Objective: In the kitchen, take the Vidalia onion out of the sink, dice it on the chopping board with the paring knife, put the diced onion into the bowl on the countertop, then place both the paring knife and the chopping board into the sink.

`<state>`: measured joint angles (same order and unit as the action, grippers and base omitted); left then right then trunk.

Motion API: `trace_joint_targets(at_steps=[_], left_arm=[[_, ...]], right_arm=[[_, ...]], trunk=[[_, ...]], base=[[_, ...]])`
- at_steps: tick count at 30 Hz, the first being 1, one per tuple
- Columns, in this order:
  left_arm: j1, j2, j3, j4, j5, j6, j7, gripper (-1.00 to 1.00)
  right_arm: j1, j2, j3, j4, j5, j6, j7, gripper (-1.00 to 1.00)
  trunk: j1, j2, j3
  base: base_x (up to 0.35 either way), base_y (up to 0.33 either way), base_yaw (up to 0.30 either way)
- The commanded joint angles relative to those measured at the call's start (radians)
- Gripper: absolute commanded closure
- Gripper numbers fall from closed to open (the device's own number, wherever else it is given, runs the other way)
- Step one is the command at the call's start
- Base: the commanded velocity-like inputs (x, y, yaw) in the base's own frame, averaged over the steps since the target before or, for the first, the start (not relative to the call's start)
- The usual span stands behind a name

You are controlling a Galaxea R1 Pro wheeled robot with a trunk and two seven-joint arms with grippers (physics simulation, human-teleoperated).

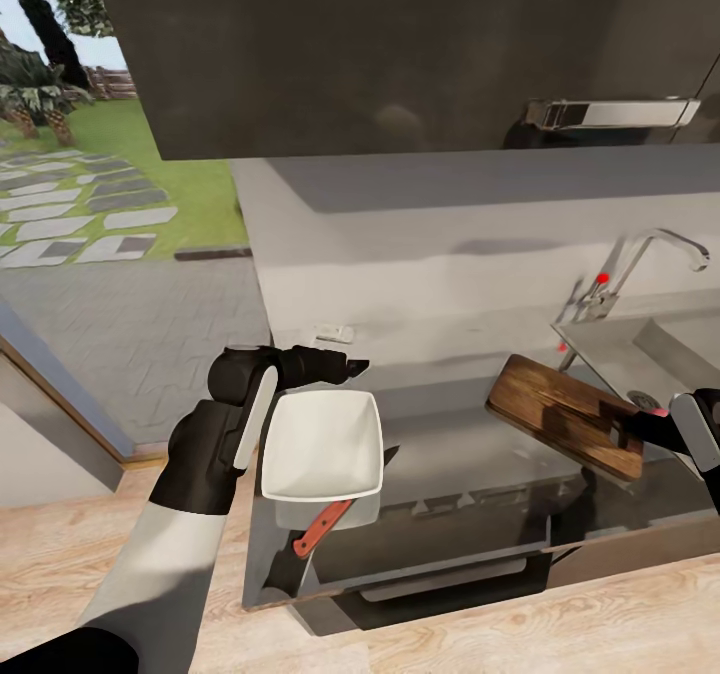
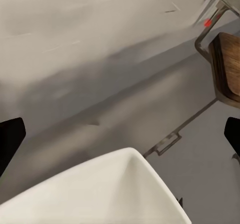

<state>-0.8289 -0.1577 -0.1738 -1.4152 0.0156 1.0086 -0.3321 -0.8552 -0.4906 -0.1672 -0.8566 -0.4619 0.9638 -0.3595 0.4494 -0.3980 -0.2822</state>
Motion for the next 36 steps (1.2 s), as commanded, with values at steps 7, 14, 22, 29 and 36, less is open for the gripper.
trace_joint_targets(at_steps=[7,14,22,29,36], left_arm=[[-0.001,0.000,0.000,-0.001,0.001,0.005,-0.001,-1.00],[-0.001,0.000,0.000,-0.001,0.001,0.005,-0.001,-1.00],[-0.001,0.000,0.000,-0.001,0.001,0.005,-0.001,-1.00],[-0.001,0.000,0.000,-0.001,0.001,0.005,-0.001,-1.00],[-0.001,0.000,0.000,-0.001,0.001,0.005,-0.001,-1.00]], right_arm=[[-0.001,0.000,0.000,-0.003,-0.011,0.002,-0.009,-1.00],[-0.001,0.000,0.000,-0.011,-0.011,0.003,-0.009,-1.00],[-0.001,0.000,0.000,-0.013,-0.011,0.003,-0.009,-1.00],[-0.001,0.000,0.000,-0.013,-0.011,0.003,-0.009,-1.00],[-0.001,0.000,0.000,-0.014,-0.011,0.003,-0.009,-1.00]], trunk=[[0.001,-0.002,-0.003],[0.001,-0.002,-0.012],[0.001,-0.002,-0.019],[0.001,-0.002,-0.025],[0.001,-0.002,-0.029]], base=[[0.000,0.000,0.000],[0.000,0.000,0.000],[0.000,0.000,0.000],[0.000,0.000,0.000],[0.000,0.000,0.000]])
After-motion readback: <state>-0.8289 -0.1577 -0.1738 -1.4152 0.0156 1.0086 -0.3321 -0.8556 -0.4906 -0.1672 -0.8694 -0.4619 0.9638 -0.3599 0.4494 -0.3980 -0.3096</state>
